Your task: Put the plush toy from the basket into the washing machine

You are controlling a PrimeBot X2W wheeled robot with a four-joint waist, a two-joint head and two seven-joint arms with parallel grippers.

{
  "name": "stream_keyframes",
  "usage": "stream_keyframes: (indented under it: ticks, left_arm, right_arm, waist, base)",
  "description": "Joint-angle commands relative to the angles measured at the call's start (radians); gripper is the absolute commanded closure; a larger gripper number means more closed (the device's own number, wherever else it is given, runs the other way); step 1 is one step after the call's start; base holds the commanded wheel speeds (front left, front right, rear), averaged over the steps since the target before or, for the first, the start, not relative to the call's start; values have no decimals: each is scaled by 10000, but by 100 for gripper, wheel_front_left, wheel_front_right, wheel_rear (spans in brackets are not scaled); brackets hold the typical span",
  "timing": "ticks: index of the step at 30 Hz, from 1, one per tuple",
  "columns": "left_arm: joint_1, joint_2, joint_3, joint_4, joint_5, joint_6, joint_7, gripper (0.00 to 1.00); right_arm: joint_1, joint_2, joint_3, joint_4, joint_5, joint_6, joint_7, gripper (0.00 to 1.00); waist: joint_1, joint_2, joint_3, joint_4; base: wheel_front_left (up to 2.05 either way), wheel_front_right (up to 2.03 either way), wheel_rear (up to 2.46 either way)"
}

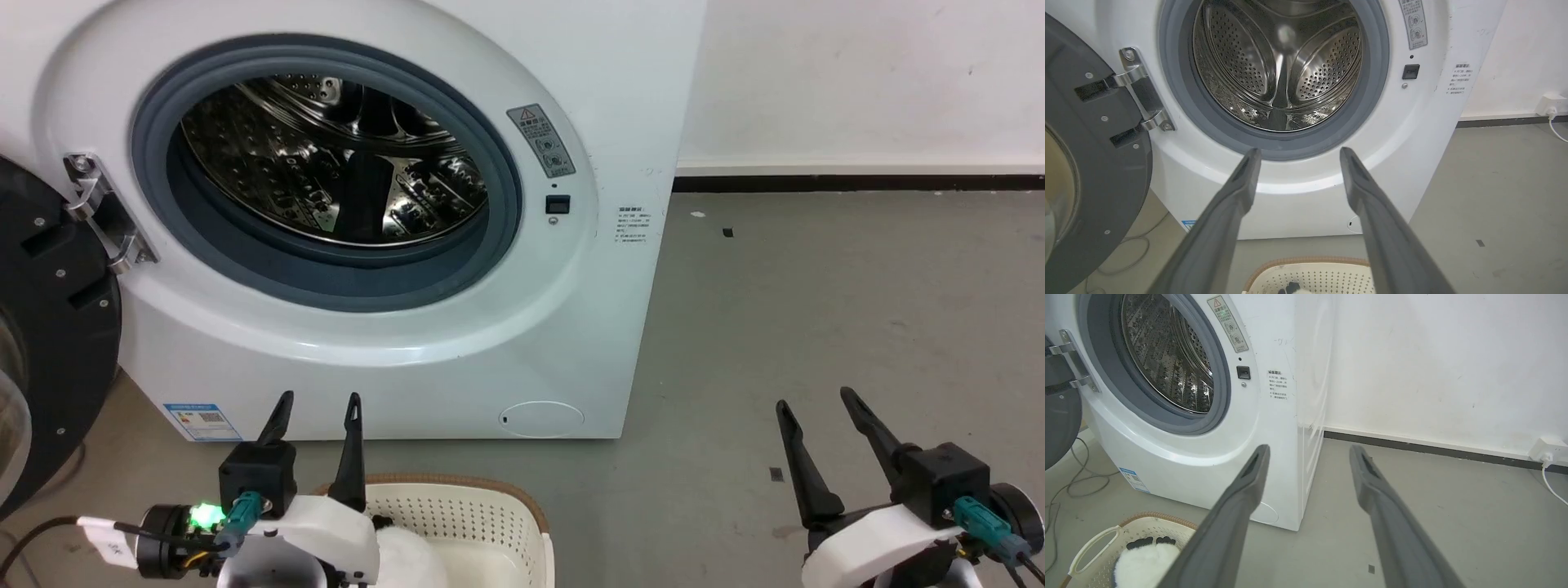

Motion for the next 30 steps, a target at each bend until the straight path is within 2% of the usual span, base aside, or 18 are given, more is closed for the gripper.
stream_keyframes:
  ticks: [1, 16, 30]
  left_arm:
    - [-207, 3, -23, 168, -84, -36, -98, 0]
    - [-1455, 104, -259, 2453, -364, -359, -88, 0]
    - [-2634, 319, -493, 4099, -637, -399, 398, 0]
  right_arm:
    - [-72, 0, -46, -89, 126, 1, -106, 0]
    - [-579, -1, -221, -404, 539, 1, -418, 0]
    - [-1208, -2, -329, -912, 802, 2, -729, 0]
  waist:
    - [0, 0, 68, -12]
    - [0, 0, 1281, -203]
    - [0, 0, 2963, -202]
  base:
    - [0, 0, 0]
    - [0, 0, 0]
    - [0, 0, 0]
